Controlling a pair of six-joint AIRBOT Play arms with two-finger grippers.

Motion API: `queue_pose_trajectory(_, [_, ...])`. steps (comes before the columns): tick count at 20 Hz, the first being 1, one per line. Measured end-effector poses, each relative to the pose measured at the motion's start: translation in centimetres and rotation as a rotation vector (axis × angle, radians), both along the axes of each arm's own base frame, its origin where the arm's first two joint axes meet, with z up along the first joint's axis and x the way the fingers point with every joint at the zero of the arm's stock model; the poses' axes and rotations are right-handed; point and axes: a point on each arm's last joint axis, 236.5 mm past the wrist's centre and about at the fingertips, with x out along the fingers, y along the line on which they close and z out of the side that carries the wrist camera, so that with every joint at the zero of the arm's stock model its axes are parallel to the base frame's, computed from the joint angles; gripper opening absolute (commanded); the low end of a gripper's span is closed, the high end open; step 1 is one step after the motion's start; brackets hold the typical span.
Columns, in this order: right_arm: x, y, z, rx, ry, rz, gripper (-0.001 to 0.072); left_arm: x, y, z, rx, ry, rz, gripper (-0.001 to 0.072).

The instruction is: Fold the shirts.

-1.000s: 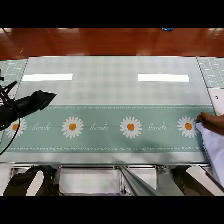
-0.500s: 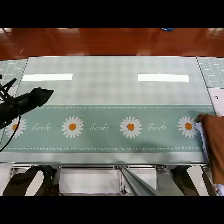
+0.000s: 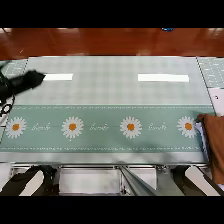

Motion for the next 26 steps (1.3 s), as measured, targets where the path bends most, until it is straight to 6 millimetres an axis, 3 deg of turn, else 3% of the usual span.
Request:
queue_pose_trajectory(2, [8.6,7.2,2.6,-0.039,-0.174,0.261,0.0025,1.8,-2.7,3.6,0.015,-0.052,-0.091,0.0014])
queue_pose_trajectory(3, [11.7,11.5,3.0,-0.057,-0.220,0.382,0.0025,2.5,-4.3,4.3,0.033,-0.047,-0.141,0.0014])
queue_pose_trajectory(5, [15.0,18.9,0.9,-0.094,-0.202,0.566,0.0025,3.3,-7.5,2.7,0.113,0.033,-0.237,0.0015])
queue_pose_trajectory(6, [15.7,21.7,-1.5,-0.115,-0.142,0.625,0.0025,3.2,-8.6,0.5,0.174,0.111,-0.280,0.0015])
queue_pose_trajectory(7, [15.7,23.3,-4.3,-0.144,-0.050,0.656,0.0025,3.0,-9.1,-2.1,0.230,0.200,-0.304,0.0015])
queue_pose_trajectory(9, [14.7,24.4,-9.2,-0.201,0.134,0.687,0.0025,2.4,-8.5,-6.9,0.333,0.369,-0.314,0.0015])
queue_pose_trajectory(11, [13.2,24.3,-12.5,-0.242,0.269,0.697,0.0025,1.8,-7.6,-10.1,0.388,0.491,-0.309,0.0015])
queue_pose_trajectory(15, [10.4,23.0,-17.1,-0.277,0.447,0.682,0.0024,1.0,-5.9,-12.7,0.446,0.610,-0.287,0.0015])
queue_pose_trajectory(19, [10.1,23.0,-18.8,-0.280,0.460,0.672,0.0025,0.4,-5.6,-14.3,0.442,0.660,-0.266,0.0015])
queue_pose_trajectory(26, [10.6,23.3,-19.4,-0.277,0.434,0.668,0.0025,0.1,-5.6,-15.7,0.418,0.685,-0.242,0.0015])
